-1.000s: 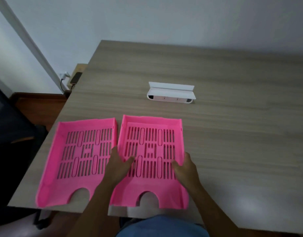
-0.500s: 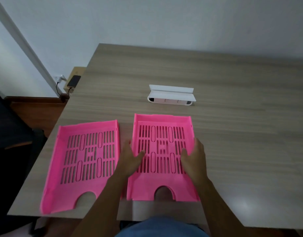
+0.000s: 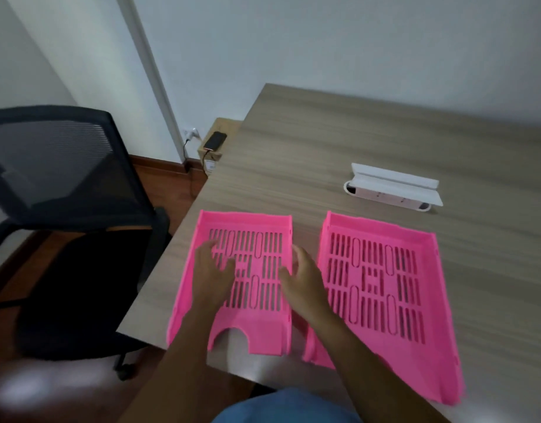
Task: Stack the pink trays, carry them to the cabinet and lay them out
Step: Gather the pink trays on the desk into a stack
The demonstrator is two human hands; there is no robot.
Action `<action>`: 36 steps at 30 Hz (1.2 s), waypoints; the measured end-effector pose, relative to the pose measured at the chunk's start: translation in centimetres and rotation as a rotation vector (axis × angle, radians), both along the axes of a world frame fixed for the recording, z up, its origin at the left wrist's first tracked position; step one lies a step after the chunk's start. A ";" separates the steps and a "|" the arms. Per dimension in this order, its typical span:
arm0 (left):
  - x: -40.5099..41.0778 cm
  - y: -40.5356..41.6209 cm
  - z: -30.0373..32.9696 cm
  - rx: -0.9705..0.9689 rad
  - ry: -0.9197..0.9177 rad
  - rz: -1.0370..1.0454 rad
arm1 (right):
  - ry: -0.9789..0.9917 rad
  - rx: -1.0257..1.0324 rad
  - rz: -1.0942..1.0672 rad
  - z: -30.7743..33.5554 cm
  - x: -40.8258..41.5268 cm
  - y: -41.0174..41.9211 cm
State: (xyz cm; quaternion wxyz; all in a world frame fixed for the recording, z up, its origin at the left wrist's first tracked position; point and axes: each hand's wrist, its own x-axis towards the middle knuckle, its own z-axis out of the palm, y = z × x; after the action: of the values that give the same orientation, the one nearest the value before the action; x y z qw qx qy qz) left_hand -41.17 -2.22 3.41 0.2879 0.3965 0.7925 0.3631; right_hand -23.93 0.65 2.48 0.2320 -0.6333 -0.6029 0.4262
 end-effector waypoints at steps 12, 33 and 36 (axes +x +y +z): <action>-7.6 -3.0 -1.4 -0.245 0.015 0.164 | -0.025 -0.123 0.006 -2.3 -3.4 -1.2; 11.5 4.8 8.4 0.007 -0.085 -0.268 | 0.321 0.116 -0.391 8.2 21.4 -1.6; 15.6 3.5 6.7 -0.089 -0.105 -0.293 | 0.204 0.116 -0.392 8.5 26.2 -1.3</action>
State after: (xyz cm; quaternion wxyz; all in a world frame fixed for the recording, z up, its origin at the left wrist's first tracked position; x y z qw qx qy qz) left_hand -25.54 1.30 10.09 0.3960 0.4754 0.7253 0.3019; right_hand 2.25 -0.63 10.98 0.4063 -0.6776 -0.4651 0.3993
